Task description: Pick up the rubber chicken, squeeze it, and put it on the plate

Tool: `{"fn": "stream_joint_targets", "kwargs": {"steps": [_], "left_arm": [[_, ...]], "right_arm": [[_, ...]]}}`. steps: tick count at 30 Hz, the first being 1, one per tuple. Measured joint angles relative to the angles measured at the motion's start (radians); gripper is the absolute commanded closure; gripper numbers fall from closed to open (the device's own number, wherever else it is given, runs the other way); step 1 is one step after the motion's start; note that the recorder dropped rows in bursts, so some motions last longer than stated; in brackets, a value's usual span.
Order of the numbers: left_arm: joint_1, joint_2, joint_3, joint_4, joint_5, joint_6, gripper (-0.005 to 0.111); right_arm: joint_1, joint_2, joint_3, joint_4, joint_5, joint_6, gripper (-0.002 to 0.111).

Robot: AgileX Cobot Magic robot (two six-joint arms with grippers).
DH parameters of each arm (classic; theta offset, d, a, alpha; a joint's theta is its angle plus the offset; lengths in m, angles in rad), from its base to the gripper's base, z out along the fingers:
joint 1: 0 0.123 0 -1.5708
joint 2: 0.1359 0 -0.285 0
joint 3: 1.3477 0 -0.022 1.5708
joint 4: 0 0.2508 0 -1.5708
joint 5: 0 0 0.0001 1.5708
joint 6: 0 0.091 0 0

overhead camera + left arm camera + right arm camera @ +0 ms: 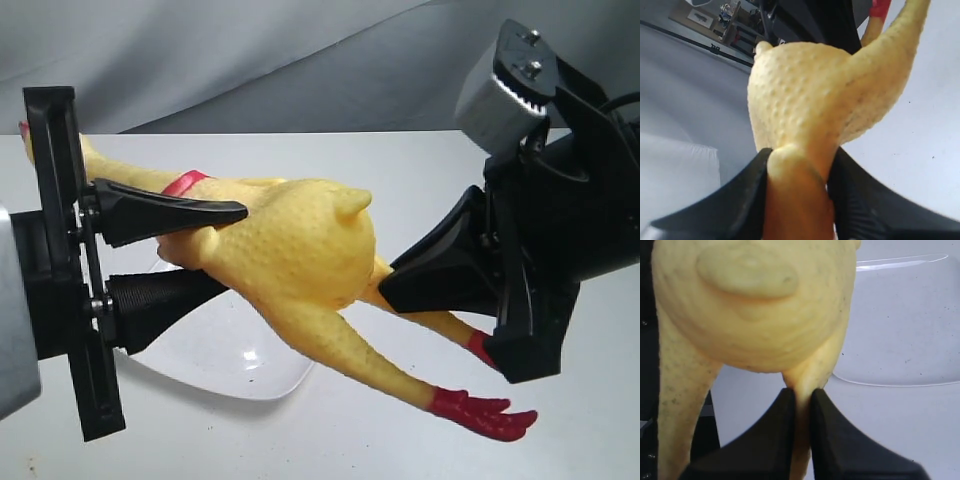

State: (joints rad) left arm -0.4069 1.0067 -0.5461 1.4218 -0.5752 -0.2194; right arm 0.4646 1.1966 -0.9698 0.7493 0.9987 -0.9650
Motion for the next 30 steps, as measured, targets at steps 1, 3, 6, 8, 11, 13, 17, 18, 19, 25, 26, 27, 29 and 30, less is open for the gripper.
{"fn": "stream_joint_targets", "kwargs": {"steps": [1, 3, 6, 8, 11, 13, 17, 18, 19, 25, 26, 27, 29, 30], "left_arm": [[0.0, 0.0, 0.0, -0.002, 0.0, 0.0, 0.029], [0.0, 0.0, 0.0, -0.031, -0.007, 0.0, 0.015], [0.0, 0.0, 0.0, -0.077, -0.01, -0.002, 0.018], [0.0, 0.0, 0.0, -0.082, -0.01, -0.002, 0.023], [0.0, 0.0, 0.0, -0.082, -0.01, -0.002, 0.032], [0.0, 0.0, 0.0, -0.082, -0.01, -0.002, 0.038], [0.0, 0.0, 0.0, -0.07, -0.01, -0.002, 0.061], [0.0, 0.0, 0.0, -0.067, -0.01, -0.002, 0.068], [0.0, 0.0, 0.0, -0.067, -0.01, -0.002, 0.078], [0.0, 0.0, 0.0, -0.059, -0.004, -0.049, 0.106], [0.0, 0.0, 0.0, -0.057, -0.004, -0.053, 0.106], [0.0, 0.0, 0.0, -0.05, -0.004, -0.057, 0.106], [0.0, 0.0, 0.0, -0.043, -0.002, -0.059, 0.106], [0.0, 0.0, 0.0, -0.043, -0.002, -0.061, 0.106]], "right_arm": [[0.0, 0.0, 0.0, 0.0, 0.0, 0.0, 0.108], [0.0, 0.0, 0.0, 0.014, -0.004, 0.0, 0.108], [0.0, 0.0, 0.0, 0.019, -0.004, -0.003, 0.108], [0.0, 0.0, 0.0, 0.019, -0.004, -0.003, 0.108], [0.0, 0.0, 0.0, 0.019, -0.006, -0.003, 0.108], [0.0, 0.0, 0.0, 0.021, -0.008, -0.003, 0.108], [0.0, 0.0, 0.0, 0.025, -0.012, -0.003, 0.108], [0.0, 0.0, 0.0, 0.023, -0.012, -0.003, 0.108], [0.0, 0.0, 0.0, 0.021, -0.012, -0.003, 0.108], [0.0, 0.0, 0.0, 0.013, -0.008, -0.003, 0.108], [0.0, 0.0, 0.0, 0.013, -0.008, -0.003, 0.108], [0.0, 0.0, 0.0, 0.013, -0.008, -0.003, 0.108], [0.0, 0.0, 0.0, 0.013, -0.008, -0.003, 0.108], [0.0, 0.0, 0.0, 0.013, -0.008, -0.003, 0.108]]}}
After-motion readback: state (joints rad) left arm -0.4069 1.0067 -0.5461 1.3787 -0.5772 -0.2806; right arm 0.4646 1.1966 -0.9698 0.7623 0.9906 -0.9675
